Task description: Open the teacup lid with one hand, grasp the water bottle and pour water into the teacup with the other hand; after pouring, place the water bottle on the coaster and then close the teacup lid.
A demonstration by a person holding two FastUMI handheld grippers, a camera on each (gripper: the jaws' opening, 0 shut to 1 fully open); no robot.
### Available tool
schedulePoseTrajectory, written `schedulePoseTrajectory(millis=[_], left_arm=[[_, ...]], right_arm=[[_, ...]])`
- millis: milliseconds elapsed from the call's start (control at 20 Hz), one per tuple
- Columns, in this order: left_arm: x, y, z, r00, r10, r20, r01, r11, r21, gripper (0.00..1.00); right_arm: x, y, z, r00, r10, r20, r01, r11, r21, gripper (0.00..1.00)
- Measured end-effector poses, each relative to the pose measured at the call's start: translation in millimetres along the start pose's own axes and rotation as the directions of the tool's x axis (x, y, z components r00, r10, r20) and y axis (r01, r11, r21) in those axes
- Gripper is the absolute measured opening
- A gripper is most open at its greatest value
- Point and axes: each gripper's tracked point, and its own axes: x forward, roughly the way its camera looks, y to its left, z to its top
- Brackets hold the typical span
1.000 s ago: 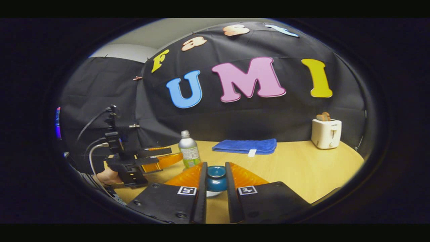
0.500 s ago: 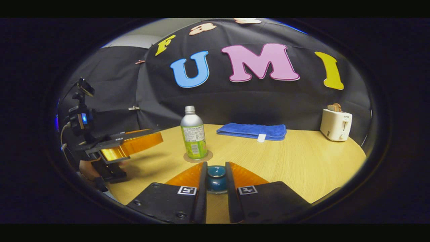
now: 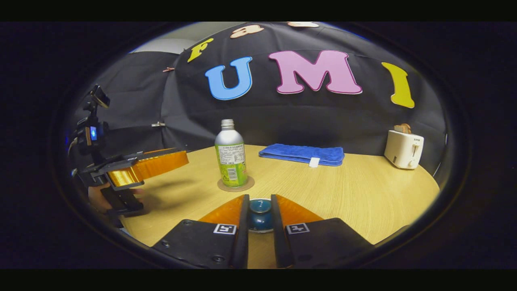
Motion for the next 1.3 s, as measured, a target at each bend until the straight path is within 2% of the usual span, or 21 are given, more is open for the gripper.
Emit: schedulePoseTrajectory(millis=[200,250,350,400,600,650,700,800,950,1150,1300], left_arm=[[0.4,-1.6,-2.0,1.0,-0.007,-0.005,0.007,1.0,-0.006,0.95],[0.9,-0.3,-1.9,1.0,-0.006,-0.006,0.006,1.0,-0.009,0.96],[0.8,0.8,-2.2,1.0,-0.003,-0.009,0.003,1.0,-0.01,0.96],[-0.4,0.9,-1.9,1.0,-0.001,-0.009,0.001,1.0,-0.007,0.96],[-4.9,-3.9,8.6,1.0,-0.007,0.012,0.007,1.0,0.019,0.96],[-6.3,-4.5,12.5,1.0,-0.007,0.022,0.006,1.0,0.024,0.96],[-7.6,-6.5,14.6,1.0,-0.006,0.029,0.005,1.0,0.026,0.96],[-9.5,-9.0,18.0,0.999,-0.008,0.038,0.007,1.0,0.03,0.96],[-10.5,-13.5,17.7,0.999,-0.013,0.034,0.012,0.999,0.035,0.96],[-12.3,-18.7,22.8,0.999,-0.017,0.043,0.015,0.999,0.049,0.96],[-12.3,-23.6,18.6,0.999,-0.031,0.036,0.029,0.999,0.043,0.95]], right_arm=[[2.0,-0.1,-2.5,1.0,-0.004,-0.006,0.003,1.0,-0.026,0.28],[1.3,0.0,-1.6,1.0,-0.005,-0.005,0.004,1.0,-0.029,0.34],[0.9,-0.6,0.5,1.0,-0.004,0.003,0.004,1.0,-0.027,0.39],[-0.8,-2.7,4.7,1.0,-0.008,0.016,0.008,1.0,-0.021,0.46],[-22.8,-11.1,39.6,0.991,-0.032,0.127,0.032,0.999,0.007,0.61],[-32.0,-15.1,49.4,0.986,-0.048,0.159,0.046,0.999,0.013,0.6],[-42.6,-19.2,58.5,0.98,-0.066,0.189,0.064,0.998,0.019,0.75],[-63.9,-23.9,74.9,0.965,-0.09,0.247,0.088,0.996,0.02,0.84],[-87.9,-30.9,96.3,0.94,-0.118,0.32,0.121,0.993,0.01,0.9],[-105.3,-40.0,107.3,0.919,-0.153,0.362,0.16,0.987,0.011,0.98],[-105.6,-36.8,105.1,0.922,-0.143,0.359,0.14,0.99,0.034,0.98]])
